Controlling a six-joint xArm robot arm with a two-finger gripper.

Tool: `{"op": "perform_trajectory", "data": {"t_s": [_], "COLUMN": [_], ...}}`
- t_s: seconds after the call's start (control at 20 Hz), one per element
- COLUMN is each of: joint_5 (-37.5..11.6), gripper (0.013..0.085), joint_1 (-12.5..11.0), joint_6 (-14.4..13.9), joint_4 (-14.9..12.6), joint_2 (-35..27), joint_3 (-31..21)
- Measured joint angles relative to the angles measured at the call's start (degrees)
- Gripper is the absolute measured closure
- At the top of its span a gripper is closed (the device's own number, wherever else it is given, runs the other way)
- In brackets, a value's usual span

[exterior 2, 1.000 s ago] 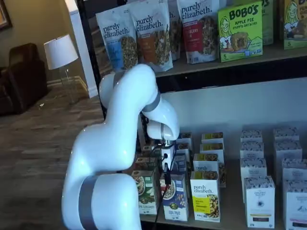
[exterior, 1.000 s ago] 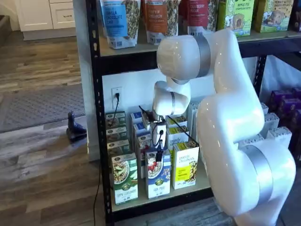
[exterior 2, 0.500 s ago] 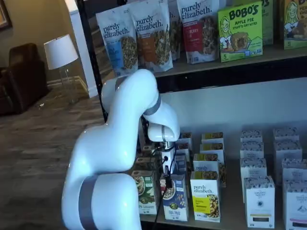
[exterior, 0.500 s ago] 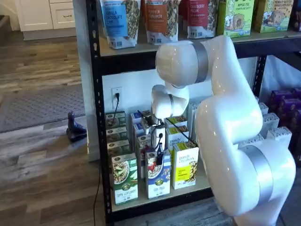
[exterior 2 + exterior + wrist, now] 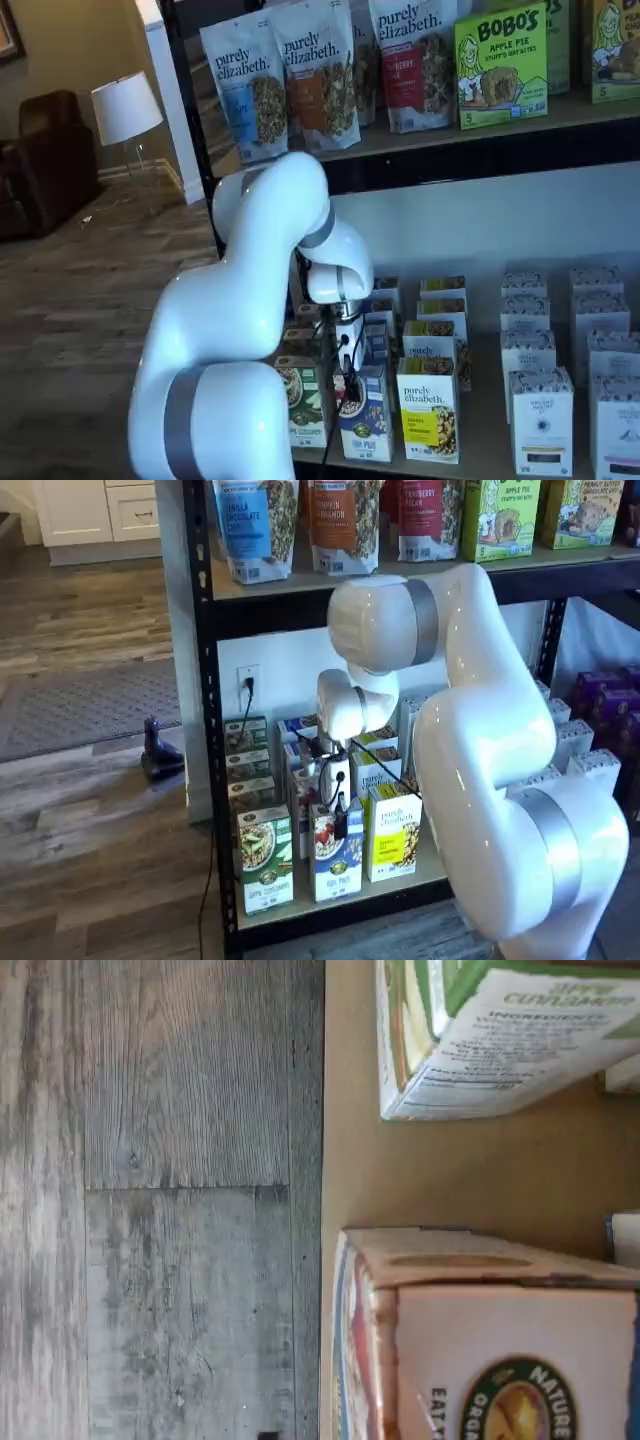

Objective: Pick up the blue and white box that is on the bottom shelf, the second box from the left

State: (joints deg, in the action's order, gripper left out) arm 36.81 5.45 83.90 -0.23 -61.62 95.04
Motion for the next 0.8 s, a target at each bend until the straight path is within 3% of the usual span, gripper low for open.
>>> {"op": "perform_trajectory", "data": {"t_s": [0.7,0.8], "joint_5": [-2.0,-2.6], "gripper": [0.0130,0.0170], "joint_1": [0.3,0.3], "joint_6": [-1.2,-1.0], "joint_4": [-1.0,-0.8], "joint_2": [-1.3,-1.3], "joint_3": [-0.2,-0.5]}}
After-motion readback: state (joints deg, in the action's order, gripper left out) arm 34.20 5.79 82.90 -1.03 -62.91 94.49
